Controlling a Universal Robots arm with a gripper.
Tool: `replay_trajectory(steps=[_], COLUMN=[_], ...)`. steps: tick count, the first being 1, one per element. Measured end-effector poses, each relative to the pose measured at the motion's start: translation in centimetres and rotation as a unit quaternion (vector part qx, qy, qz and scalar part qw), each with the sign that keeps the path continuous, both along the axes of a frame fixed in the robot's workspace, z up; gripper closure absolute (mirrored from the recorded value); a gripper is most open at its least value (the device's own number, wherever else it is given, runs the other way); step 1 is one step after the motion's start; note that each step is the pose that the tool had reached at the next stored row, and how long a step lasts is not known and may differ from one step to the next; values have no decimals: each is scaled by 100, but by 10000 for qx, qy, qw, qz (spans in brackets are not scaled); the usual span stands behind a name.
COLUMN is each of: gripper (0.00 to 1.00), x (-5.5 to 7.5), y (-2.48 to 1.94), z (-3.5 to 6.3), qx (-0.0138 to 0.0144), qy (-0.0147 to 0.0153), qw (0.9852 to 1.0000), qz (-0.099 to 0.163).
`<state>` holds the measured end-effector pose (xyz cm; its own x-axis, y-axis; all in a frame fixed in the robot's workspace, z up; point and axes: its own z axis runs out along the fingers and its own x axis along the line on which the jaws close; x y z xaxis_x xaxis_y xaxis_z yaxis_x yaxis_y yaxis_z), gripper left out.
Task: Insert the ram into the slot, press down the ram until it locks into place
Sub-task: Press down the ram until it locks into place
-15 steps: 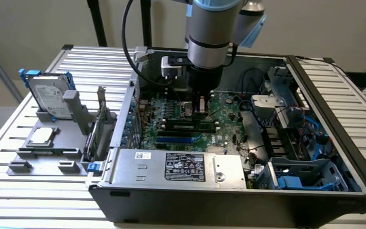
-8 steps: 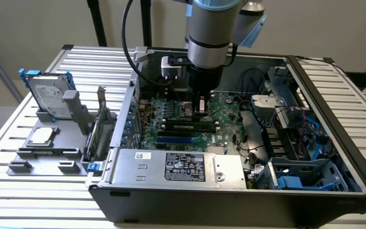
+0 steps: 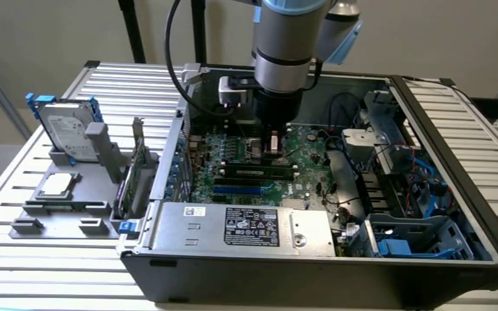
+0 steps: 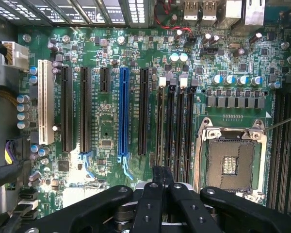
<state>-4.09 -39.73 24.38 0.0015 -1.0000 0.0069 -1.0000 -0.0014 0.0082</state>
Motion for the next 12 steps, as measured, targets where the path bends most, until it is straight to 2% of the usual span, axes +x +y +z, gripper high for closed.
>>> replay_trajectory(steps=[6, 12], gripper=[90, 90], x=[-33, -44], y=[15, 24], z=[-9, -58], qx=[0, 0], qy=[0, 0], qw=[10000, 10000], qz=[-7, -7])
